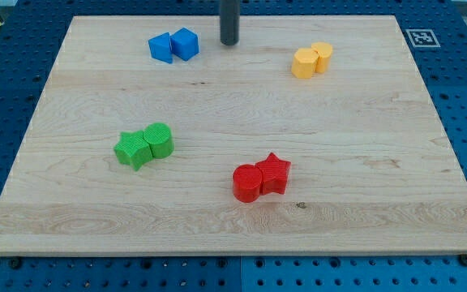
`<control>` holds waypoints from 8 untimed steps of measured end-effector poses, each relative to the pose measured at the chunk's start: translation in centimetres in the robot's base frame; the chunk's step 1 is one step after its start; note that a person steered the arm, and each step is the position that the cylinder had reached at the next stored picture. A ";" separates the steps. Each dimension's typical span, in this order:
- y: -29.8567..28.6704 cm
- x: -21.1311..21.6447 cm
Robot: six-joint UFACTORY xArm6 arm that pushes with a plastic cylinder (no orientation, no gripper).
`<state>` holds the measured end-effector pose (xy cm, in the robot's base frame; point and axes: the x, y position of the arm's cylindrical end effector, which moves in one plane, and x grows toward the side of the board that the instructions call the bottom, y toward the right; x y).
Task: Push the blue cube towards center
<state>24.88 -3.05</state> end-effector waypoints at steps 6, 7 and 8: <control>-10.8 1.0; -8.8 2.1; -6.2 3.3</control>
<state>28.13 -9.20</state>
